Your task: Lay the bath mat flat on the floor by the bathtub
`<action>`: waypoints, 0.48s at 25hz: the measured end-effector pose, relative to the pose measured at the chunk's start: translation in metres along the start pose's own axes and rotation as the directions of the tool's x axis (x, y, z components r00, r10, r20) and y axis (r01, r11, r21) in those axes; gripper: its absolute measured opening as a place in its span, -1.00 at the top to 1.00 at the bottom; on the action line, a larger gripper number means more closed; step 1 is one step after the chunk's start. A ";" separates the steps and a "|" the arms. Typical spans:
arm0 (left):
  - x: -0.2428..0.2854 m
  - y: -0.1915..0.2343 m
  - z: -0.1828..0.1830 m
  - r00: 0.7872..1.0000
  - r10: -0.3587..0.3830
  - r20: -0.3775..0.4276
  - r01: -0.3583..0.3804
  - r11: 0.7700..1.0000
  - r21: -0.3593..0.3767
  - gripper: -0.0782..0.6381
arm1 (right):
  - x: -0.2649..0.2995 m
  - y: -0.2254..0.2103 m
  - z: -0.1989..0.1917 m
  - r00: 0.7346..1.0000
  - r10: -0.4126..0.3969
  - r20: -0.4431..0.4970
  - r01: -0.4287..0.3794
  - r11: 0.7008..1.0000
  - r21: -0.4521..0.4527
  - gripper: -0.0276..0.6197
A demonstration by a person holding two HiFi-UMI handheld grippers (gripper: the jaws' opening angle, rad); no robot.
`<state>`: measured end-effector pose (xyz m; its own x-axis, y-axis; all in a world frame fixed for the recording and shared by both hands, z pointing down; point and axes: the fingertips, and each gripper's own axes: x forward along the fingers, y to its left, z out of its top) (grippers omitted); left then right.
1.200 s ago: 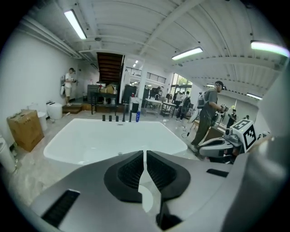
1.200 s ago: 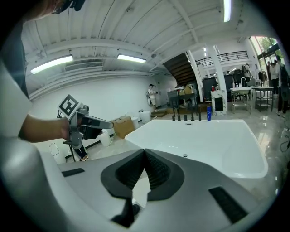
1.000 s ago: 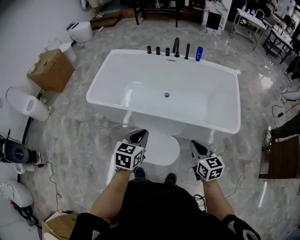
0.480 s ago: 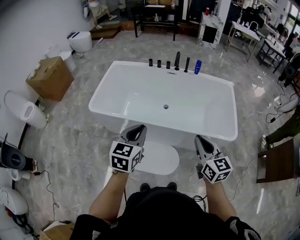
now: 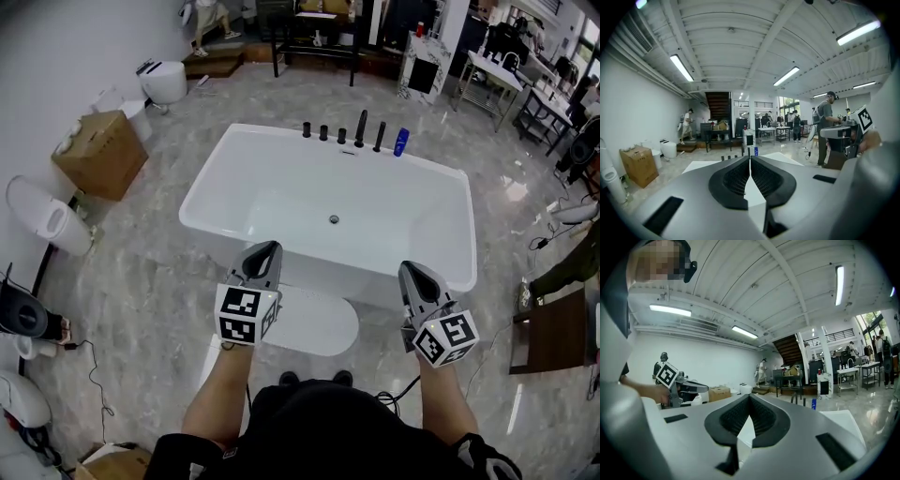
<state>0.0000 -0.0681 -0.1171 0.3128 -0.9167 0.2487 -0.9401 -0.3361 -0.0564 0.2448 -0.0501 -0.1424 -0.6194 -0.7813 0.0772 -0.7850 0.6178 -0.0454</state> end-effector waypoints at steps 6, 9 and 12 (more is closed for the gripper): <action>0.000 0.002 -0.005 1.000 0.012 -0.002 -0.012 1.000 -0.003 0.75 | 0.011 -0.009 -0.015 1.000 0.016 -0.003 -0.015 0.998 0.068 0.88; -0.004 -0.001 -0.003 1.000 -0.015 0.021 0.015 1.000 0.001 0.75 | 0.014 -0.004 -0.021 0.999 0.039 -0.014 -0.038 0.996 0.077 0.88; -0.005 -0.005 -0.003 0.999 -0.038 0.031 0.037 0.999 0.014 0.75 | 0.016 -0.003 -0.026 0.999 0.048 -0.018 -0.046 0.995 0.085 0.88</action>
<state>0.0028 -0.0609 -0.1153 0.3522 -0.9095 0.2209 -0.9258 -0.3732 -0.0602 0.2376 -0.0618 -0.1147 -0.6559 -0.7491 0.0928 -0.7538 0.6436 -0.1329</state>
